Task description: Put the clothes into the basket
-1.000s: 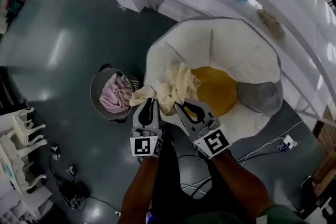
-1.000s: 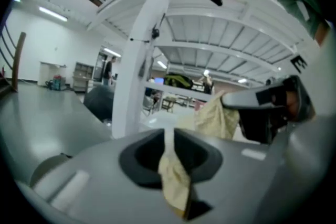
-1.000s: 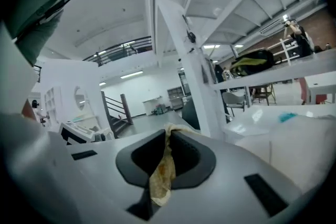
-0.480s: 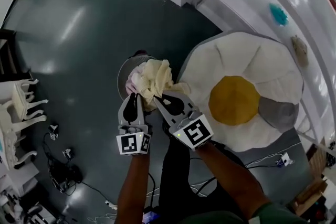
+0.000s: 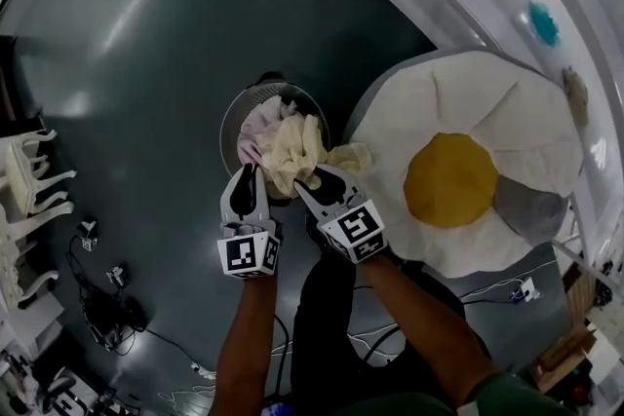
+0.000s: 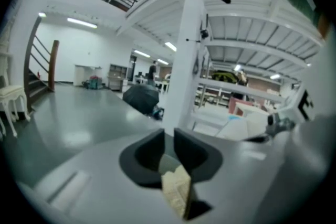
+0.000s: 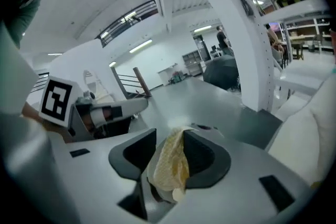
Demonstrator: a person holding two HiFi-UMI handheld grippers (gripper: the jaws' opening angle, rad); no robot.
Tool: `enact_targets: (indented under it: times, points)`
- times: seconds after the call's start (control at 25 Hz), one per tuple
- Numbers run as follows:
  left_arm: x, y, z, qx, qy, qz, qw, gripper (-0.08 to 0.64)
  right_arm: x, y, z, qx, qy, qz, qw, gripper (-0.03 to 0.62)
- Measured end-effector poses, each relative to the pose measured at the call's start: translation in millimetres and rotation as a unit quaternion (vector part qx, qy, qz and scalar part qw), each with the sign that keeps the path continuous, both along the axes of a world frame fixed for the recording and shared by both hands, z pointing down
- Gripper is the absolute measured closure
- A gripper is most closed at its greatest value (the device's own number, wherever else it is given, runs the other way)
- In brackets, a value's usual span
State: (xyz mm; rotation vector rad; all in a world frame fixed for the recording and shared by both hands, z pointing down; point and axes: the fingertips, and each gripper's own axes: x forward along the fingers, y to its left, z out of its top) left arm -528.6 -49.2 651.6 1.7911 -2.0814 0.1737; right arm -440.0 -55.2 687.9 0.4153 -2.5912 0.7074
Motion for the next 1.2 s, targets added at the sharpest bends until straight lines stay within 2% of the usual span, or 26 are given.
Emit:
enact_targets:
  times: [0.12,0.28,0.36,0.56,0.72,0.76,0.8,0.84,1.0,1.08,1.2]
  points:
    - [2,3,25,-0.014,0.007,0.008,0.9998,0.511,18,15,57,-0.033,0.045,-0.003,0.998,0.406]
    - [6,4,49,-0.023,0.015,0.017,0.9995,0.512,40,25,114,-0.027,0.108,-0.026,0.993,0.387]
    - [9,6,59,-0.029,0.02,0.02,0.9992,0.512,57,27,147,-0.016,0.159,-0.036,0.987,0.372]
    - [13,7,70,-0.031,0.026,0.027,0.9988,0.512,101,24,220,0.026,0.288,-0.077,0.954,0.332]
    - [9,7,78,-0.034,0.021,0.032,0.9987,0.512,118,16,266,0.062,0.378,-0.136,0.914,0.328]
    - [8,7,80,-0.035,0.019,0.033,0.9987,0.511,119,12,271,0.074,0.39,-0.145,0.907,0.341]
    - [8,8,82,-0.036,0.019,0.033,0.9986,0.511,118,7,271,0.082,0.391,-0.146,0.905,0.517]
    - [7,9,84,-0.037,0.018,0.033,0.9986,0.512,115,2,266,0.085,0.382,-0.139,0.91,0.578]
    - [7,15,81,-0.038,0.022,0.029,0.9986,0.512,86,-10,208,0.102,0.283,-0.08,0.95,0.579]
    - [8,15,76,-0.036,0.022,0.028,0.9987,0.512,68,-10,176,0.106,0.232,-0.062,0.965,0.578]
    - [6,14,66,-0.03,0.022,0.021,0.9991,0.512,36,-7,139,0.086,0.172,-0.044,0.98,0.579]
